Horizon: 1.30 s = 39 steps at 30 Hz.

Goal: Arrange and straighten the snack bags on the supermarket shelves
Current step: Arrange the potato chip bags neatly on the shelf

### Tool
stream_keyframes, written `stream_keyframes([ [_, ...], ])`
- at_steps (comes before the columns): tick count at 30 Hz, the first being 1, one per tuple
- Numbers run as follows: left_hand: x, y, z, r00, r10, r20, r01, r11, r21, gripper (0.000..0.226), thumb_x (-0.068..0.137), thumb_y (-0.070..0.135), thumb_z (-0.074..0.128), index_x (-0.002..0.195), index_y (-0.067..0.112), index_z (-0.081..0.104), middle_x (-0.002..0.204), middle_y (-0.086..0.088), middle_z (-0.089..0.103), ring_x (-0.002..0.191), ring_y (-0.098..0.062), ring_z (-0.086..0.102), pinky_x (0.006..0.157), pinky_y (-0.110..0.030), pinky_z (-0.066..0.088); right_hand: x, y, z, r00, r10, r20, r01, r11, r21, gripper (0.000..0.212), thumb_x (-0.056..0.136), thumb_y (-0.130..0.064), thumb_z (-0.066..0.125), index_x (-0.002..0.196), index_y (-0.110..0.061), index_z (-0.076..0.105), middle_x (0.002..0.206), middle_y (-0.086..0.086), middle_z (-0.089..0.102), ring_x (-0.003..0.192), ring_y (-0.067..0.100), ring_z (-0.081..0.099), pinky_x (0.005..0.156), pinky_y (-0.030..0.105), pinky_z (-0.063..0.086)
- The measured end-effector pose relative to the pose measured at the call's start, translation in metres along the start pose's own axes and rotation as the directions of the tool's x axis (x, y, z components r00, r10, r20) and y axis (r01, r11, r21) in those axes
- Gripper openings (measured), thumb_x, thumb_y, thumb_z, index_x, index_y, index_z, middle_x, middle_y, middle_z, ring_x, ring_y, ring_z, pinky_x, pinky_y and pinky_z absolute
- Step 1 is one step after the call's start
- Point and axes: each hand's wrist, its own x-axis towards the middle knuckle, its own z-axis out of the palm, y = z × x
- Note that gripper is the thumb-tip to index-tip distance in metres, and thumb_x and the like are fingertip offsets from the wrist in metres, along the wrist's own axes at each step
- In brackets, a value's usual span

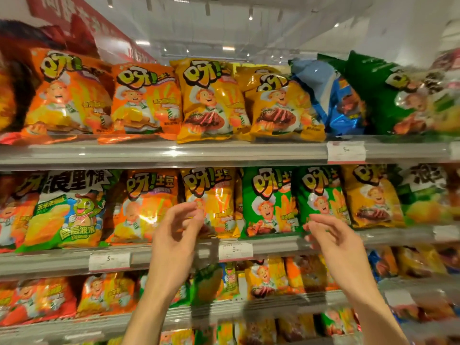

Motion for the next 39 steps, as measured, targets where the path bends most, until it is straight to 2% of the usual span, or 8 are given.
stream_keyframes([
  [3,-0.006,0.005,0.045,1.0,-0.001,-0.008,0.001,1.0,0.011,0.015,0.094,0.025,0.069,0.11,0.026,0.07,0.102,0.012,0.072,0.099,-0.008,0.069,0.09,-0.032,0.056,0.022,0.008,-0.04,1.0,0.01,0.016,-0.01,1.0,0.011,0.013,0.097,-0.026,0.064,0.109,-0.024,0.068,0.089,-0.006,0.075,0.079,0.007,0.071,0.073,0.024,0.054],
  [7,-0.019,0.015,0.114,0.998,0.032,-0.047,-0.031,0.999,0.032,0.015,0.094,0.025,0.071,0.108,0.028,0.07,0.101,0.015,0.073,0.098,-0.007,0.07,0.089,-0.034,0.055,0.058,0.025,-0.099,0.999,0.016,0.043,-0.017,1.0,0.015,0.012,0.097,-0.026,0.064,0.108,-0.025,0.068,0.086,-0.008,0.074,0.077,0.006,0.069,0.075,0.028,0.054],
  [9,-0.026,0.022,0.149,0.997,0.022,-0.068,-0.02,0.999,0.027,0.015,0.094,0.022,0.07,0.108,0.026,0.07,0.1,0.016,0.073,0.094,-0.002,0.07,0.087,-0.029,0.054,0.077,0.033,-0.127,0.998,0.009,0.068,-0.01,1.0,0.021,0.01,0.098,-0.019,0.064,0.107,-0.021,0.068,0.081,-0.006,0.074,0.074,0.004,0.07,0.07,0.021,0.055],
  [12,-0.038,0.031,0.194,0.997,-0.001,-0.081,0.003,1.0,0.027,0.014,0.093,0.023,0.07,0.107,0.028,0.071,0.102,0.015,0.074,0.095,-0.002,0.07,0.088,-0.029,0.055,0.102,0.043,-0.166,0.997,0.004,0.083,-0.007,0.999,0.038,0.01,0.096,-0.009,0.064,0.105,-0.012,0.07,0.096,0.002,0.074,0.071,-0.005,0.067,0.064,0.009,0.051],
  [16,-0.045,0.041,0.233,0.996,-0.006,-0.091,0.01,0.999,0.045,0.015,0.092,0.028,0.071,0.102,0.04,0.072,0.107,0.011,0.074,0.102,-0.007,0.07,0.094,-0.039,0.056,0.123,0.051,-0.203,0.993,0.03,0.112,-0.042,0.993,0.11,0.015,0.092,-0.003,0.066,0.107,-0.007,0.069,0.098,0.012,0.073,0.074,0.01,0.069,0.064,0.012,0.055],
  [22,-0.045,0.054,0.262,0.997,0.018,-0.07,-0.013,0.997,0.07,0.019,0.095,0.028,0.069,0.114,0.029,0.071,0.104,0.013,0.074,0.099,-0.007,0.071,0.095,-0.038,0.056,0.135,0.056,-0.231,0.988,0.007,0.152,-0.018,0.997,0.069,0.014,0.093,-0.019,0.069,0.106,-0.021,0.069,0.095,0.004,0.074,0.082,0.012,0.072,0.085,0.038,0.058],
  [26,-0.034,0.061,0.273,0.997,0.038,-0.066,-0.035,0.998,0.059,0.018,0.095,0.03,0.069,0.112,0.031,0.07,0.103,0.016,0.073,0.101,-0.008,0.07,0.094,-0.039,0.056,0.139,0.051,-0.234,0.99,-0.012,0.139,0.007,0.999,0.037,0.014,0.094,-0.02,0.067,0.109,-0.022,0.068,0.099,0.004,0.073,0.094,0.018,0.071,0.089,0.039,0.057],
  [39,0.008,0.085,0.291,0.976,0.206,-0.071,-0.198,0.975,0.096,0.017,0.096,0.031,0.066,0.114,0.03,0.068,0.103,0.015,0.072,0.098,-0.001,0.068,0.084,-0.022,0.052,0.172,0.001,-0.246,0.963,-0.265,0.05,0.268,0.959,-0.087,0.011,0.097,-0.027,0.065,0.106,-0.031,0.068,0.093,-0.014,0.073,0.089,0.004,0.07,0.083,0.031,0.057],
])
